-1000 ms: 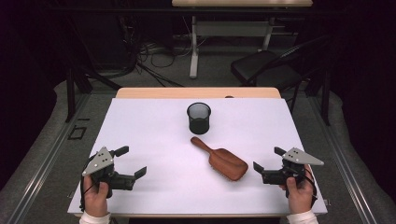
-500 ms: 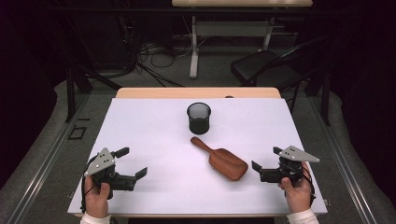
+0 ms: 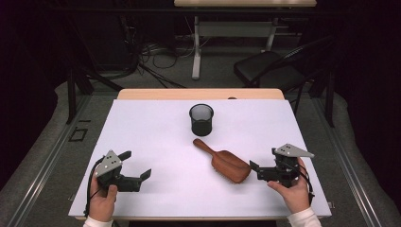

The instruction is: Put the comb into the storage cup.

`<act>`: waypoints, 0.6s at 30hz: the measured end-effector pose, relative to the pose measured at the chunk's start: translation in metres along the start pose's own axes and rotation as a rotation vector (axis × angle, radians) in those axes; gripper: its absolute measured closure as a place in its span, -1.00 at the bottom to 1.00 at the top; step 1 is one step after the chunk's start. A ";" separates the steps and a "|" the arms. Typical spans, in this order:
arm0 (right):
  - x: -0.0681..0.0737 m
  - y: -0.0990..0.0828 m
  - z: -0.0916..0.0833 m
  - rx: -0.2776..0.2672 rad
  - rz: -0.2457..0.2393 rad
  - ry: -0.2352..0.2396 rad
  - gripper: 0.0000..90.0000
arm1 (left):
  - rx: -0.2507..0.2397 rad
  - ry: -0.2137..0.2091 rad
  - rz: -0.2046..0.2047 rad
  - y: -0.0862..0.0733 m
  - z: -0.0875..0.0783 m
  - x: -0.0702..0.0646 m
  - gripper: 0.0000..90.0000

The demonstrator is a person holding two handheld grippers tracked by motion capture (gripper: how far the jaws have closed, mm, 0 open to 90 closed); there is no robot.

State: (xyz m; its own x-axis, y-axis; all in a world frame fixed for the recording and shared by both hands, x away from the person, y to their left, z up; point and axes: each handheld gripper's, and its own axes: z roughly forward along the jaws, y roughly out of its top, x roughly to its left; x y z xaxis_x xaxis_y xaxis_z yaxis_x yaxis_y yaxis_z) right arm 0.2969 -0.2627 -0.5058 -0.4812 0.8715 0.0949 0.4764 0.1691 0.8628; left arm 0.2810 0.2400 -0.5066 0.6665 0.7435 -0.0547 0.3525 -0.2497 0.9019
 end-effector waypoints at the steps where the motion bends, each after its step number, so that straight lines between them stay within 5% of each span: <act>1: 0.001 0.001 0.001 0.001 -0.001 0.005 -1.00 | 0.003 -0.001 -0.006 0.000 0.000 0.001 -1.00; 6: 0.009 0.010 0.007 0.021 -0.027 0.013 -1.00 | 0.010 -0.037 -0.086 0.002 0.001 0.004 -1.00; 8: 0.011 0.014 0.010 0.030 -0.038 0.010 -1.00 | 0.032 -0.019 -0.117 0.003 0.003 0.005 -0.99; 18: 0.025 0.032 0.031 0.089 -0.065 0.023 -0.97 | 0.037 0.013 -0.109 0.002 0.002 0.007 -0.99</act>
State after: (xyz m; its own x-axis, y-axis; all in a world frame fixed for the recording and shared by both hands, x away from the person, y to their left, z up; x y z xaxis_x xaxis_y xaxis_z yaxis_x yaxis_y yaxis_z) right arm 0.3233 -0.2216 -0.4911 -0.5295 0.8467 0.0523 0.5067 0.2662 0.8200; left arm 0.2876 0.2433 -0.5065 0.6144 0.7754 -0.1458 0.4464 -0.1893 0.8746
